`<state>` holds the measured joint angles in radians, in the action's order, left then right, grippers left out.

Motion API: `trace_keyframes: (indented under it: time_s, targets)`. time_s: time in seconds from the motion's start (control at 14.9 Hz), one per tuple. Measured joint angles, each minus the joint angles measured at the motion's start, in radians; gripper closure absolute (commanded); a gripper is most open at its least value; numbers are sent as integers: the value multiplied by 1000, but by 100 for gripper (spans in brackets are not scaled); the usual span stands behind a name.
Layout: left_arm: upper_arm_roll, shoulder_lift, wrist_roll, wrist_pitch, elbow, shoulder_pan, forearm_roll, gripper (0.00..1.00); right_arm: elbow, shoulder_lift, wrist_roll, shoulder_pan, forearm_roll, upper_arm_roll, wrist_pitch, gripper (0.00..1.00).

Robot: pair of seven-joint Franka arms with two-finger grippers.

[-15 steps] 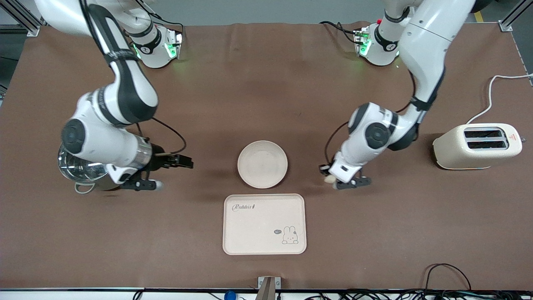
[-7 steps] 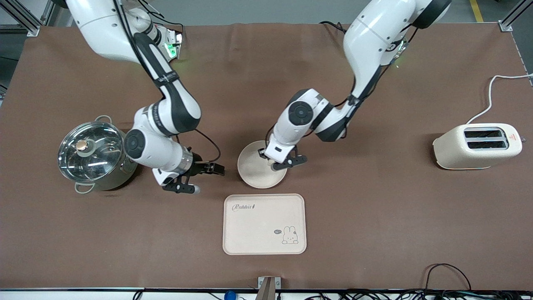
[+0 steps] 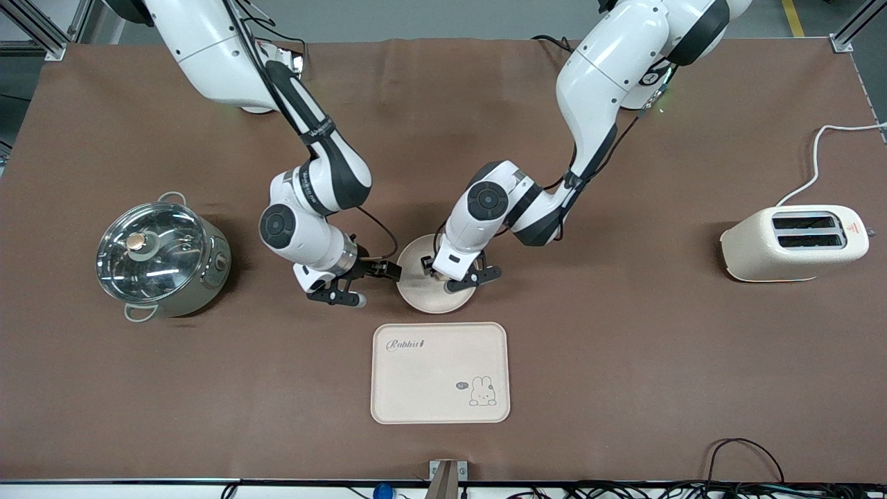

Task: Place bun in plate and plate on tray
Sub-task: 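Lower the bun onto the plate while the right gripper grips the rim, then move the plate onto the tray with the right gripper while left withdraws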

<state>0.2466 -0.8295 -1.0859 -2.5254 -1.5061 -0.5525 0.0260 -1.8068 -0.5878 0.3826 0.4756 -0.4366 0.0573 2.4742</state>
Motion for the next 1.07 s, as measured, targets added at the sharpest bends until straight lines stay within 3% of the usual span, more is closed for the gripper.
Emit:
trace_keyframes:
  time_s: [0.2,0.47,0.67,0.81,0.94,1.07]
  targets:
    - [-9,35,0,8,16,17,0,0,-15,-15,38,52,-1,0,57,27]
    - [-21,144,8,142,28,118,39,0,-19,-58,46,70,-2,-3,114,55]
    - [-23,262,89,298,42,238,118,0,-19,-61,46,70,-2,-8,117,67]
    - [-23,340,167,475,85,302,144,0,-18,-61,46,69,-2,-11,117,77]
    - [-23,399,278,666,141,335,167,0,-18,-61,46,68,-3,-12,118,87]
    - [-24,455,376,757,170,363,191,0,-18,-61,46,69,-3,-12,122,92]
